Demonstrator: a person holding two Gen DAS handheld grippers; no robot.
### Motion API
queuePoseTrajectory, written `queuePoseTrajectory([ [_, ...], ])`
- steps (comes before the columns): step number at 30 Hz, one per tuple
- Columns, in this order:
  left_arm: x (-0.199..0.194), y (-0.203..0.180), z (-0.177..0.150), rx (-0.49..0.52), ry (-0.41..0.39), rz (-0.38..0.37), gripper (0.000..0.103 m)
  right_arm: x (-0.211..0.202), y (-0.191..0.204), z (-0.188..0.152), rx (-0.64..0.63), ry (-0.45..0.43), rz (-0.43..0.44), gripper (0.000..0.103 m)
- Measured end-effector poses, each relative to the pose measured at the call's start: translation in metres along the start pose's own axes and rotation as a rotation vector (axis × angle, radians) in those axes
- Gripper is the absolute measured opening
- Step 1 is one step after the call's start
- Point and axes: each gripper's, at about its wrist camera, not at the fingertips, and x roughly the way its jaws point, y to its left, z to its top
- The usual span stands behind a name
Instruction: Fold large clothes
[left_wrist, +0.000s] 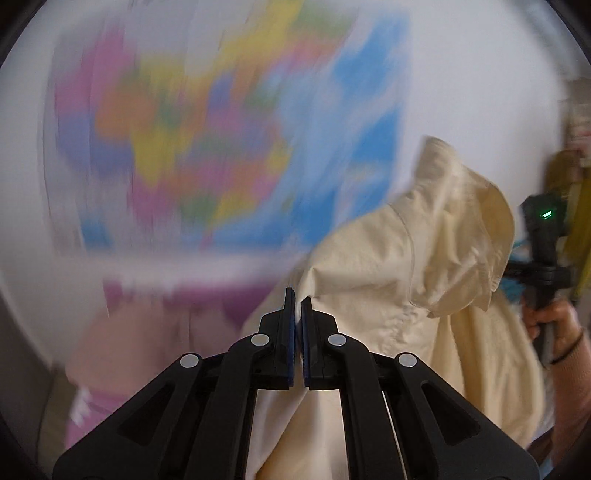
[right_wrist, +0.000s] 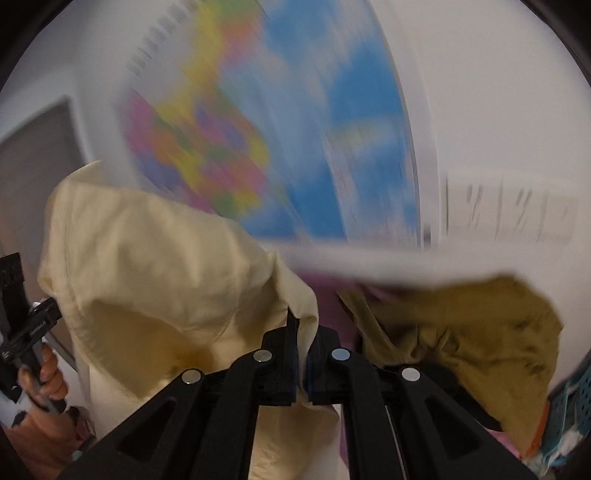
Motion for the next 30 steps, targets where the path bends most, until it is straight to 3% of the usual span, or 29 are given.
queuePoseTrajectory([
  [2, 0.061, 0.021, -0.019, -0.063, 0.121, 0.028, 0.003, 0.058, -0.021, -0.005, 0.059, 0.087, 0.000, 0.003],
  [5, 0.127, 0.040, -0.037, -0.112, 0.241, 0.037, 0.004, 0.112, -0.035, 0.001, 0.053, 0.164, -0.046, 0.003],
  [8, 0.164, 0.051, -0.046, -0.129, 0.295, 0.037, 0.004, 0.143, -0.044, -0.001, 0.059, 0.222, -0.077, 0.004],
  [10, 0.177, 0.059, -0.051, -0.143, 0.314, 0.049, 0.004, 0.164, -0.052, 0.000, 0.041, 0.257, -0.170, 0.012],
  [11, 0.186, 0.065, -0.054, -0.156, 0.333, 0.045, 0.005, 0.171, -0.058, 0.000, 0.046, 0.279, -0.232, 0.029],
  [12, 0.188, 0.067, -0.056, -0.163, 0.342, 0.048, 0.008, 0.167, -0.058, 0.000, 0.052, 0.282, -0.253, 0.040],
  [14, 0.188, 0.071, -0.060, -0.172, 0.356, 0.038, 0.015, 0.145, -0.056, 0.002, 0.049, 0.253, -0.281, 0.052],
  [16, 0.183, 0.073, -0.063, -0.163, 0.359, 0.037, 0.031, 0.102, -0.047, -0.001, 0.035, 0.196, -0.264, 0.064],
  [17, 0.178, 0.074, -0.064, -0.158, 0.350, 0.032, 0.048, 0.080, -0.037, -0.003, 0.021, 0.183, -0.242, 0.071],
  [18, 0.175, 0.072, -0.065, -0.153, 0.341, 0.027, 0.058, 0.049, -0.020, -0.014, -0.021, 0.172, -0.219, 0.077],
  [23, 0.147, 0.074, -0.064, -0.114, 0.300, 0.001, 0.066, -0.034, 0.059, -0.093, -0.197, 0.218, -0.192, 0.096],
  [26, 0.136, 0.066, -0.068, -0.072, 0.291, -0.017, 0.075, -0.044, 0.082, -0.145, -0.221, 0.312, -0.209, 0.097],
  [30, 0.131, 0.053, -0.076, -0.036, 0.305, -0.041, 0.075, -0.030, 0.090, -0.206, -0.185, 0.437, -0.237, 0.097],
])
